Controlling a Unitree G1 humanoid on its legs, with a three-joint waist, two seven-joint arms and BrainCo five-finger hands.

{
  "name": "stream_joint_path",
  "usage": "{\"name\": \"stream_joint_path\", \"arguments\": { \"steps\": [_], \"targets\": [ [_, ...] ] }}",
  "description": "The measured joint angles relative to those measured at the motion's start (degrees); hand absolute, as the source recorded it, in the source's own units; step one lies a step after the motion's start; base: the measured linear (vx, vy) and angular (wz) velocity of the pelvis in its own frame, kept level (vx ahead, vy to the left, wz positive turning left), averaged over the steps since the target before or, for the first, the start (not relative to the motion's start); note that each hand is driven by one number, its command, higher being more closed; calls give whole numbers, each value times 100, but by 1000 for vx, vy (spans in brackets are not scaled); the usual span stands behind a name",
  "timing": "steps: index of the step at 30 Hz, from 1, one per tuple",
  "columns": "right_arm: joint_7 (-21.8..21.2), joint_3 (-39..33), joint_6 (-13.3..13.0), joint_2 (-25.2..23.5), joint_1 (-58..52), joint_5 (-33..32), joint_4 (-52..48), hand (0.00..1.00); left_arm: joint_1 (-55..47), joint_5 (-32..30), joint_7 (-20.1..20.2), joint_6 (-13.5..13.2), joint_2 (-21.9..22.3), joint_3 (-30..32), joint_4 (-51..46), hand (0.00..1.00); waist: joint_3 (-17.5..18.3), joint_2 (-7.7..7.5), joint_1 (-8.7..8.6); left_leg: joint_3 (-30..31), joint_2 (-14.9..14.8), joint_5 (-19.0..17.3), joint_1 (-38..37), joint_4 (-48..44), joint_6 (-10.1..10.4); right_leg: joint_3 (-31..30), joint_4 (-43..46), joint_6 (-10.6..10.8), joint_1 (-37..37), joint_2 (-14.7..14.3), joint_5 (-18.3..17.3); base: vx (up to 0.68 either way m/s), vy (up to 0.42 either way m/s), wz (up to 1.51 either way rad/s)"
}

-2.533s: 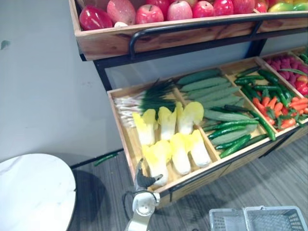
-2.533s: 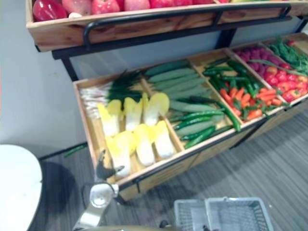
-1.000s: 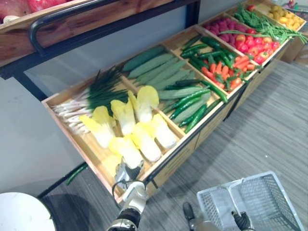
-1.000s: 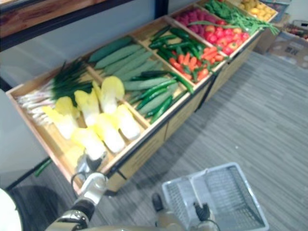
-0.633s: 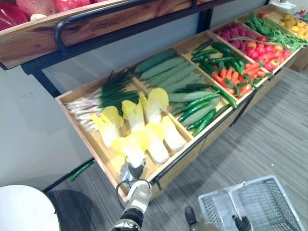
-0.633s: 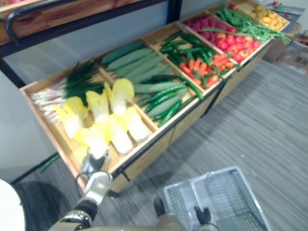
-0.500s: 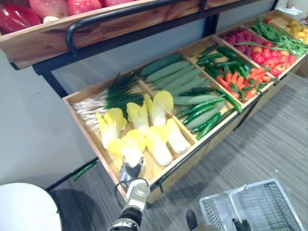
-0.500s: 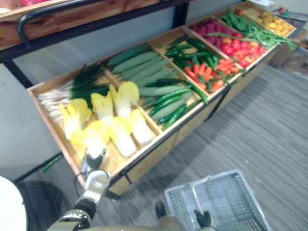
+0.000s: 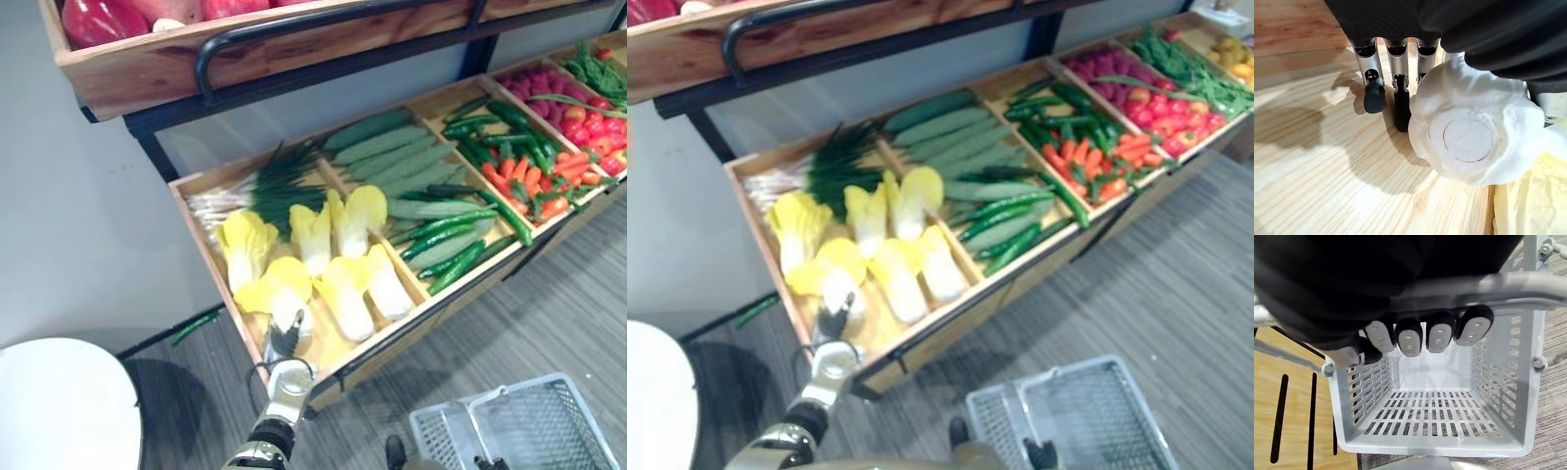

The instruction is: Pick vegetable in the basket

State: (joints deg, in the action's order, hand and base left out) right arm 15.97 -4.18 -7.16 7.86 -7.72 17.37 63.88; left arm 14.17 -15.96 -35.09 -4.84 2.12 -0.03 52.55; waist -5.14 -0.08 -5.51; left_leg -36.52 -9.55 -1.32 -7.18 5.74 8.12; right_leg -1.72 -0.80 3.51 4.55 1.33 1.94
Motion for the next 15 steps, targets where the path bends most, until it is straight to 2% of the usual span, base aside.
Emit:
{"name": "stream_joint_path", "arguments": {
  "steps": [6, 9, 10, 13, 15],
  "targets": [
    [13, -6, 65, -2, -16, -6, -1, 100, -50, 7, 135, 11, -144, -763, -184, 100, -9, -6, 89, 230, 10, 1, 26, -28, -2, 176, -23, 7, -80, 32, -15, -7, -19, 15],
    [64, -23, 62, -6, -14, -3, -24, 100, -451, 10, 348, 116, -249, -1265, -874, 100, -4, 5, 91, 345, 26, 1, 95, -29, -2, 278, -27, 20, -65, 65, -28, -8, -13, 18],
    [111, -28, 61, -22, -27, -1, -23, 100, -792, 6, 431, 132, -248, -1514, -1374, 100, 0, 15, 96, 417, 30, 1, 118, -28, -3, 316, -25, 34, -73, 77, -38, -2, -11, 16],
    [160, -84, 45, -92, -30, 4, -58, 100, -1335, -19, 579, 114, -254, -1851, -2108, 100, -27, -30, 113, 434, 23, 1, 119, -29, -3, 369, -9, 35, -83, 80, -38, -3, -11, 8],
    [224, -157, 26, -164, -94, 9, -156, 100, -1732, -69, 816, 105, -269, -2120, -2705, 100, -27, -32, 126, 450, 6, 2, 111, -29, -3, 436, 26, 35, -100, 83, -38, -15, -15, 8]
  ]
}}
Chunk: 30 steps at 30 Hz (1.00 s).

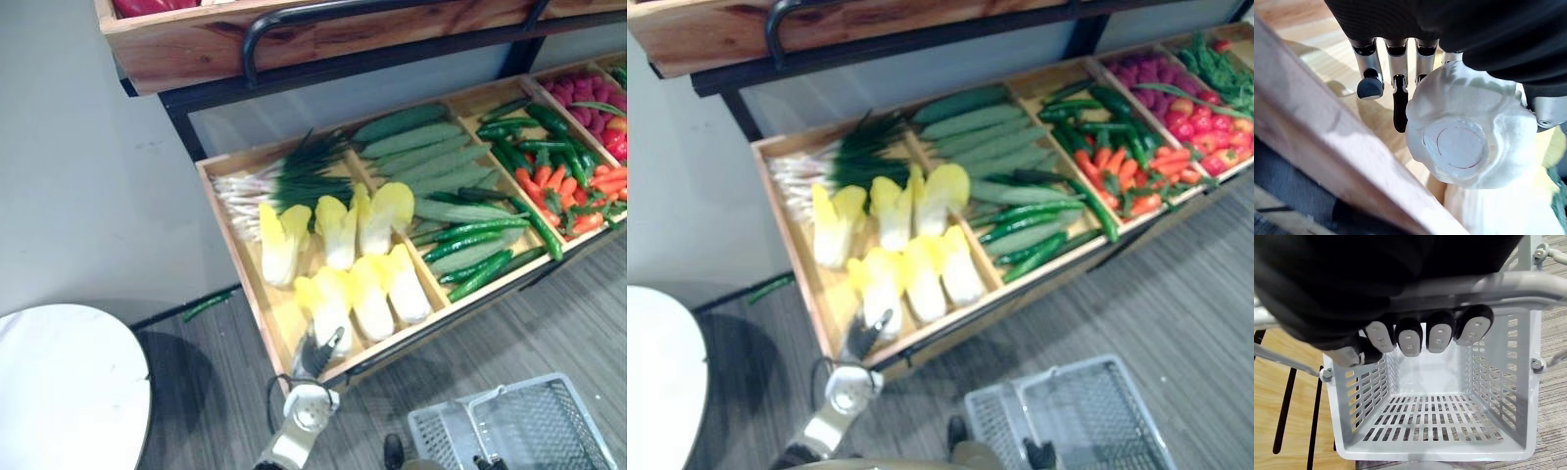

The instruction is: Pick vegetable in the basket

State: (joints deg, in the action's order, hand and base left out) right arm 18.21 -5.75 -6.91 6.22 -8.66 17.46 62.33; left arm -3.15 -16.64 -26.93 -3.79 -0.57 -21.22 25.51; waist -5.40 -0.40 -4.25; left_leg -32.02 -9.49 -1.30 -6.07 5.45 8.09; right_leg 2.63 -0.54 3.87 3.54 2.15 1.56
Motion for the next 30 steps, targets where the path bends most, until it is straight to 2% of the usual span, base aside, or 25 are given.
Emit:
{"name": "stream_joint_path", "arguments": {
  "steps": [2, 5, 7, 9, 12, 17, 21, 26, 28, 30],
  "targets": [
    [0, -4, -14, -12, -74, 0, -124, 100, -224, -58, 133, -38, -41, -125, -418, 100, 3, 5, 19, -2, -23, 3, -17, 0, -3, 20, 66, 6, 4, -6, -4, -31, -13, 5],
    [0, -3, -61, -25, -246, 7, -308, 100, -363, -247, 288, -127, -94, -229, -849, 100, 20, 12, 155, -11, -47, 14, -26, 2, -17, 35, 111, 8, 2, 10, -6, -56, -16, 3],
    [-1, 2, -83, -33, -287, 10, -354, 100, -473, -250, 324, -137, -95, -229, -1131, 100, 35, 9, 180, -14, -45, 29, -30, 28, -36, 61, 136, 9, 1, 23, -9, -74, -15, 4],
    [-1, -6, -94, -39, -396, 12, -395, 100, -658, -263, 350, -239, -53, -265, -1533, 100, 112, -33, 282, -14, -31, -26, -2, 39, -2, 72, 157, -11, 7, 55, -99, -84, -14, 3],
    [-2, -5, -99, -42, -517, 14, -444, 100, -867, -270, 342, -329, 79, -267, -2027, 100, 211, -71, 312, 2, -32, -15, 18, 40, -12, 155, 167, -17, 3, 77, -106, -41, -23, 11],
    [-6, -3, -102, -69, -704, 59, -512, 100, -955, -278, 231, -337, 99, -85, -2573, 100, 408, -183, 323, 101, -26, 29, 87, 39, -67, 251, 160, -16, 4, 101, -101, 4, -14, 11],
    [-24, -6, -108, -112, -741, 65, -512, 100, -940, -390, -123, -326, 251, 497, -3142, 100, 508, -324, 342, 122, -30, 36, 94, 38, -72, 275, 160, -12, -2, 102, -96, 0, -8, 3],
    [-80, -102, -107, -187, -772, 75, -485, 100, -809, -445, -452, -318, 273, 822, -3485, 100, 578, -425, 381, 143, -29, 35, 98, 38, -72, 245, 160, 15, 0, 102, -75, 0, 0, 0],
    [-106, -136, -108, -165, -735, 75, -394, 100, -758, -444, -411, -318, 272, 815, -3485, 100, 589, -434, 415, 156, -28, 35, 98, 38, -72, 238, 160, 17, 2, 102, -73, 0, 0, 0],
    [-120, -259, -101, -155, -644, 128, -284, 100, -765, -429, -193, -319, 261, 794, -3485, 100, 602, -430, 413, 158, -28, 36, 104, 38, -74, 220, 160, 18, 14, 95, -72, -5, -10, -2]
  ]
}}
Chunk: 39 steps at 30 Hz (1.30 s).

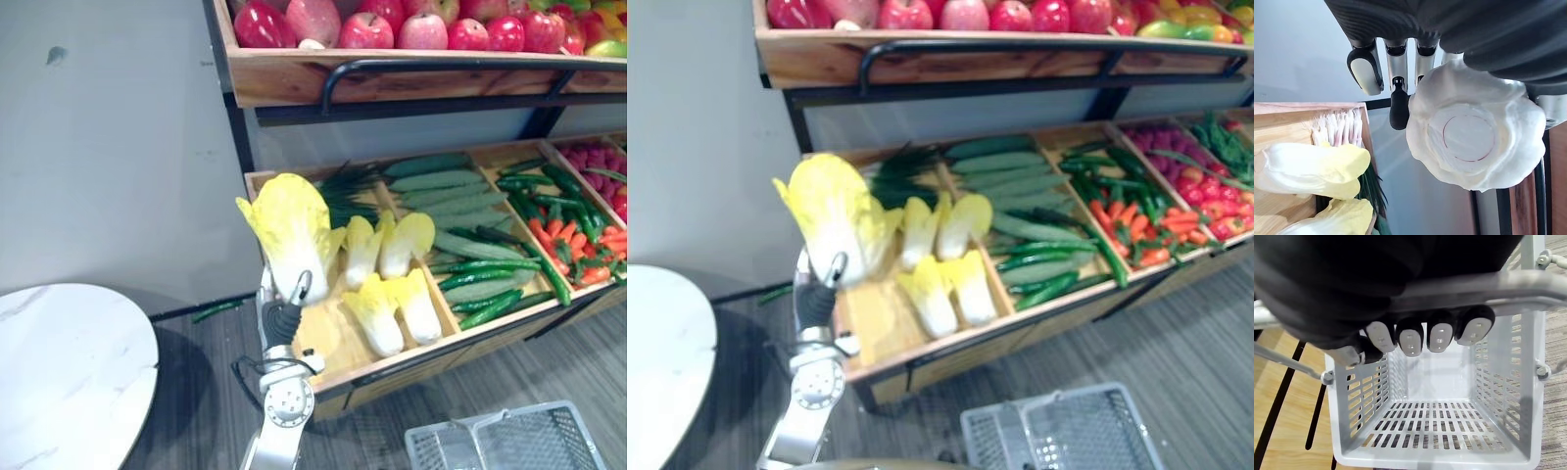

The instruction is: Pick vegetable in the basket

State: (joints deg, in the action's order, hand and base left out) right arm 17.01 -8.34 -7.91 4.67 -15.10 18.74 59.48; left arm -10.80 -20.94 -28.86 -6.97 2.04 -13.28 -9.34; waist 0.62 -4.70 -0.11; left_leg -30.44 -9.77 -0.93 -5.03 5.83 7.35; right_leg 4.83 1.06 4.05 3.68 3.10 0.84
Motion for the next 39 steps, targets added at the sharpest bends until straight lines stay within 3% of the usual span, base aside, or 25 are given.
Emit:
{"name": "stream_joint_path", "arguments": {
  "steps": [4, 7, 10, 15, 17, 21, 23, 26, 30, 35, 39],
  "targets": [
    [-138, -115, 59, 305, 228, 173, 124, 100, -43, 617, 754, 1, -260, -108, 1, 100, 48, 71, -72, -39, 24, 26, -39, -1, -19, -101, -1, 27, 15, -7, 19, -10, -16, -9],
    [-299, -262, 138, 723, 477, 399, 175, 100, -60, 1507, 1326, 19, -420, -94, 0, 100, 81, 129, -130, -182, 26, 18, -117, 1, -15, -311, -5, 70, 45, -38, 81, -19, -4, -26],
    [-577, -263, 149, 1244, 838, 723, 141, 100, -57, 2541, 1933, 222, -508, -109, 1, 100, 106, 197, -161, -562, 3, -24, -236, 1, 15, -782, -18, 79, 147, -152, 224, -54, -20, -56],
    [-927, 42, 149, 1790, 1226, 1078, -324, 100, -76, 3383, 2319, 272, -814, -349, 1, 100, 83, 295, -258, -1344, -45, -174, -550, -81, 135, -1687, 43, 100, 291, -426, 357, -66, -32, -92],
    [-1075, 441, 144, 2117, 1402, 1269, -738, 100, -74, 3649, 2452, 273, -969, -481, 2, 100, 41, 305, -350, -1783, -230, -483, -525, -629, 217, -2176, 102, 102, 392, -564, 376, -86, -63, -115],
    [-1354, 1281, 112, 2831, 1906, 1505, -1322, 100, -12, 4092, 2688, 272, -1189, -845, 7, 100, -90, 526, -459, -2565, -691, -1022, -566, -1707, 326, -2948, -27, 208, 462, -880, 509, -89, -62, -108],
    [-1416, 1521, 96, 3032, 2084, 1503, -1498, 100, 42, 4315, 2790, 269, -1292, -1024, 9, 100, -197, 543, -488, -2837, -851, -1199, -579, -2048, 349, -3209, -58, 230, 514, -995, 605, -80, -27, -93],
    [-1505, 1962, 78, 3268, 2446, 1503, -1724, 100, 125, 4710, 2888, 272, -1754, -1254, 13, 100, -465, 546, -638, -3223, -1068, -1458, -689, -2511, 378, -3564, -104, 285, 520, -1140, 720, -88, 9, -71],
    [-1706, 2713, 8, 3705, 2763, 1518, -2240, 100, 501, 5657, 3109, 273, -2601, -1861, 9, 100, -650, 615, -676, -3807, -1396, -1842, -833, -3192, 401, -4012, -169, 281, 554, -1330, 936, -87, 58, -64],
    [-1765, 2945, -176, 3830, 2896, 1505, -3050, 100, 892, 6663, 3429, 434, -3168, -2537, -221, 100, -747, 646, -705, -4246, -1687, -2172, -844, -3764, 396, -4324, -170, 320, 711, -1495, 1090, -51, 59, -43],
    [-1765, 3012, -250, 3831, 2912, 1490, -3480, 100, 1106, 6761, 3588, 447, -3229, -2876, -574, 100, -771, 668, -667, -4368, -1756, -2252, -933, -3883, 416, -4393, -99, 321, 716, -1570, 1089, -6, 45, -15]
  ]
}}
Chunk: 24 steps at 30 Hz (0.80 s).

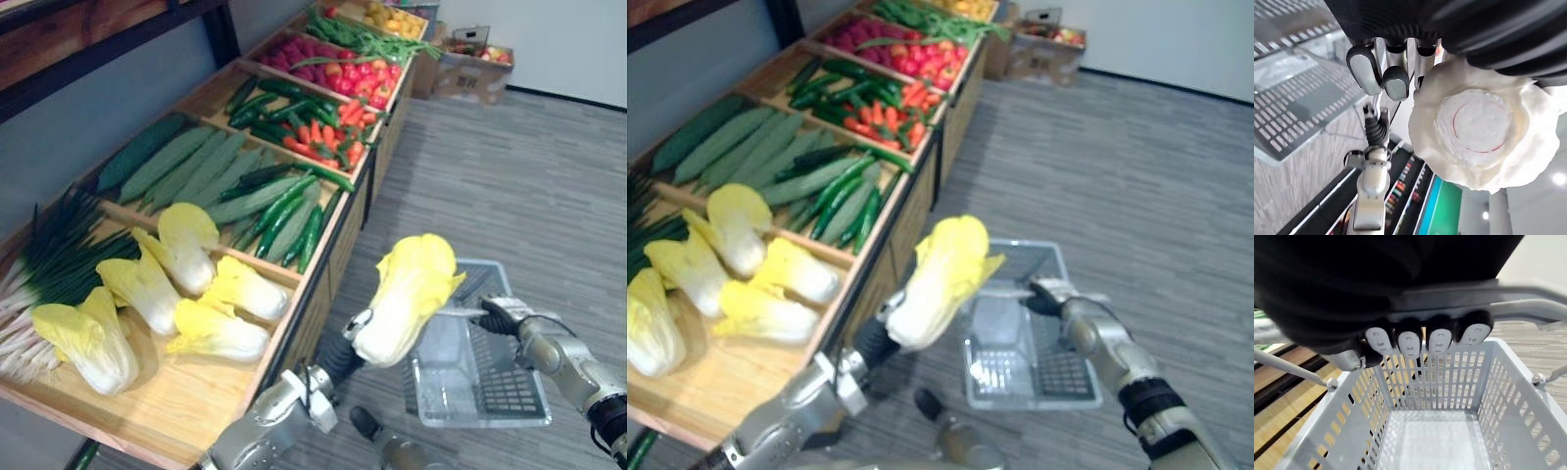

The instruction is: Pick vegetable in the basket

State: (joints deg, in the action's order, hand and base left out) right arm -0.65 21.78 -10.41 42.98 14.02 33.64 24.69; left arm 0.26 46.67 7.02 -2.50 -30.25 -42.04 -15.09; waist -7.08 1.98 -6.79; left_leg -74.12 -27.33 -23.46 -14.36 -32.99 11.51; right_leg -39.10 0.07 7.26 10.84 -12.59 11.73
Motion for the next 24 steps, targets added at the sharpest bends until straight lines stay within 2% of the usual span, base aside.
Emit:
{"name": "stream_joint_path", "arguments": {
  "steps": [5, 7, 13, 24],
  "targets": [
    [-46, 2, -27, 1, 162, -297, -266, 100, 272, -97, 247, -3, -99, -455, -27, 100, -2, -2, 101, 3, -62, -33, 0, -101, 0, 24, 42, 0, 5, -18, -1, 8, 9, 2],
    [-144, -2, -26, 1, 170, -477, -381, 100, 346, -356, 297, -4, -121, -593, -27, 100, -7, -11, 99, 84, -107, -38, 30, -136, -4, 119, 74, -1, 0, -18, -3, 19, 7, 17],
    [-330, -100, -30, 0, 272, -550, -472, 100, 683, -962, 467, -41, -107, -930, -27, 100, -19, -29, 237, 279, -116, -33, 140, -141, -12, 310, 106, -5, 1, 63, -9, 8, 23, 18],
    [-496, -117, -28, 23, 620, -759, -884, 100, 751, -1430, 703, -129, -63, -1184, -105, 100, -20, -33, 244, 566, -137, -31, 322, -161, -16, 586, 107, -9, 2, 180, -12, 4, 68, 13]
  ]
}}
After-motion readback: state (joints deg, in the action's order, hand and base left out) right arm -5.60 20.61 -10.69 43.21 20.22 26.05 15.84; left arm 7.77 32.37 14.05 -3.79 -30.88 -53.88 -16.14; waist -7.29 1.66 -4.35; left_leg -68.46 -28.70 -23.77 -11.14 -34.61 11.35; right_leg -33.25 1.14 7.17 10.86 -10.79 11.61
